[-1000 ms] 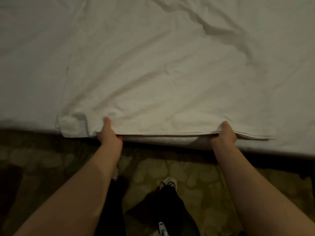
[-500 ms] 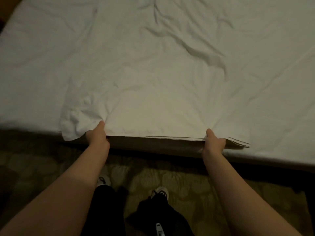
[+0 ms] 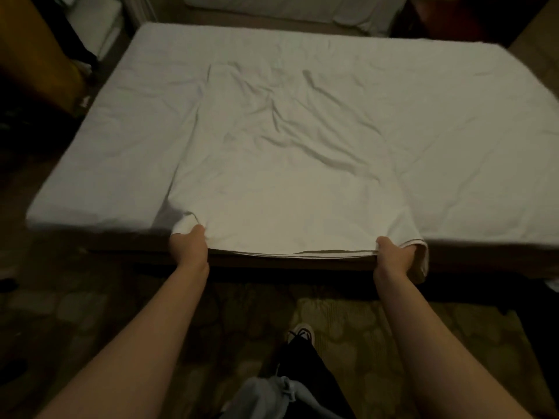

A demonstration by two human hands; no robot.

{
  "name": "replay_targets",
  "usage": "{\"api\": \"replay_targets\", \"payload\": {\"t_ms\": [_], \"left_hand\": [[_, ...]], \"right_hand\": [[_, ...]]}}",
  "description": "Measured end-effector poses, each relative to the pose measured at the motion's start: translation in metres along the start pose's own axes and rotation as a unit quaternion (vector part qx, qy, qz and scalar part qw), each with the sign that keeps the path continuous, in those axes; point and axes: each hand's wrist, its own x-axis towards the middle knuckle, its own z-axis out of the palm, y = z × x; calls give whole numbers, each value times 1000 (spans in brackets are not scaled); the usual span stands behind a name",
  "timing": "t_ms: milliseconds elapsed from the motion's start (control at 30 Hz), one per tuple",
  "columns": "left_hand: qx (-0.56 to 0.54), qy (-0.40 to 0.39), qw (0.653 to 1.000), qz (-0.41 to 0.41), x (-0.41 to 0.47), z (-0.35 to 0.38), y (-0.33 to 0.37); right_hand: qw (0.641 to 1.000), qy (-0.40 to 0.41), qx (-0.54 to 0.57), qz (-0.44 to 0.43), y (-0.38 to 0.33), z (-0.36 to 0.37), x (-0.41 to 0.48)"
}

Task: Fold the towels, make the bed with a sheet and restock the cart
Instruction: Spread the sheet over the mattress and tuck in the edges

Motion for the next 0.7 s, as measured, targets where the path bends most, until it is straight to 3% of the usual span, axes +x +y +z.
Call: {"api": "replay_targets", "payload": {"t_ms": [233,500,700], "left_hand": [[-1,-11,998,55,-63,-70,35],[-24,-44,995,87,-107,-120,63],[62,-25,995,74,-98,-136,57]], "right_hand": [[991,-4,135,3,-33,-72,-76],[988,26,151,21,-52,-121,-127],[987,23,158,14,-54,-109,-134]]}}
